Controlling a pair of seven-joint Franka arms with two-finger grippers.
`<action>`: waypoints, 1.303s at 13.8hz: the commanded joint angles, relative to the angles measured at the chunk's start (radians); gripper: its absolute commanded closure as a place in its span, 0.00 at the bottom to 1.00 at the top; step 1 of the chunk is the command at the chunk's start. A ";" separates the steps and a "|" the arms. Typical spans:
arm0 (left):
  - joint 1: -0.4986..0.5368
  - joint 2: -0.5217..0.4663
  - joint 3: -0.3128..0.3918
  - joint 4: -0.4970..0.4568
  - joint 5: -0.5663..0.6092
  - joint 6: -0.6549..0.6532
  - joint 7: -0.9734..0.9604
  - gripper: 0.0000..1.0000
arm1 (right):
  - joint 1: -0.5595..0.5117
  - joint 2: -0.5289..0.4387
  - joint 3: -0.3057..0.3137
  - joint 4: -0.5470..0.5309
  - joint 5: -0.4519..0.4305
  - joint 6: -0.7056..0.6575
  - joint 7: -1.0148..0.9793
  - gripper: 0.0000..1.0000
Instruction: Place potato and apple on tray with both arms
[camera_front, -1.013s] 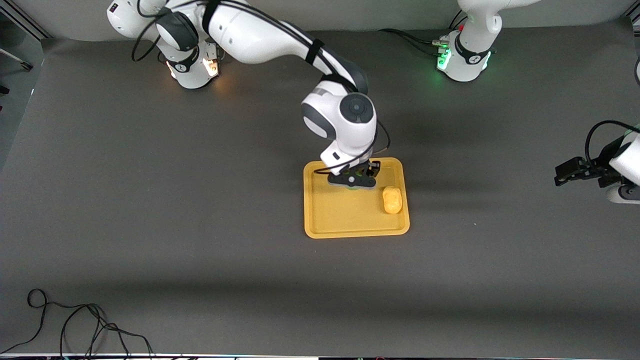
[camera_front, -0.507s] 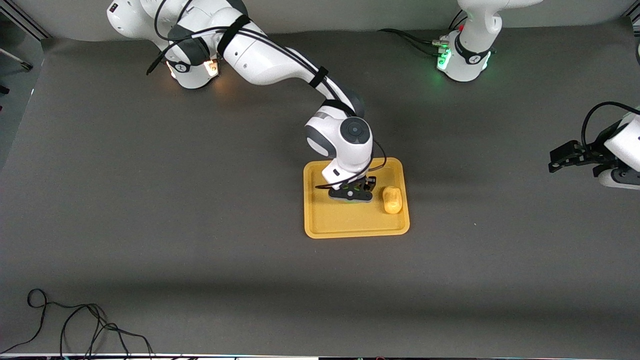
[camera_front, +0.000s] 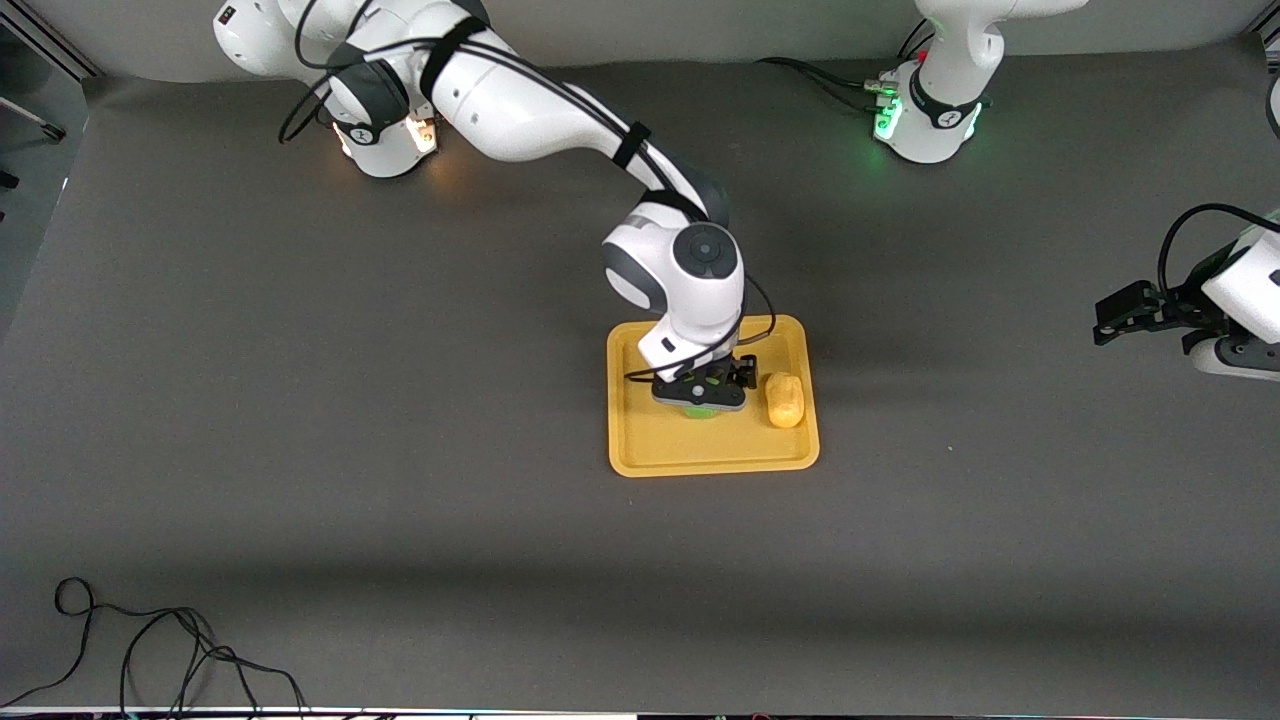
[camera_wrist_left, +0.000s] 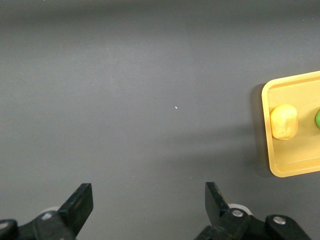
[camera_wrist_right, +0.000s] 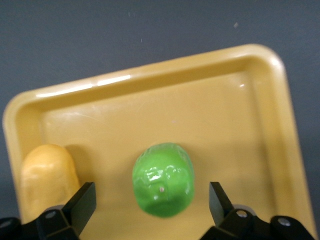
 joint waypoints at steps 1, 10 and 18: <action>-0.017 -0.016 0.021 -0.004 0.027 -0.013 0.021 0.00 | -0.034 -0.169 0.003 -0.025 -0.007 -0.177 0.009 0.00; -0.026 -0.012 0.014 0.022 0.013 -0.022 0.036 0.00 | -0.269 -0.599 0.014 -0.239 0.001 -0.535 -0.330 0.00; -0.017 0.005 -0.006 0.018 0.032 -0.011 0.042 0.00 | -0.756 -0.926 0.112 -0.647 0.035 -0.414 -0.828 0.00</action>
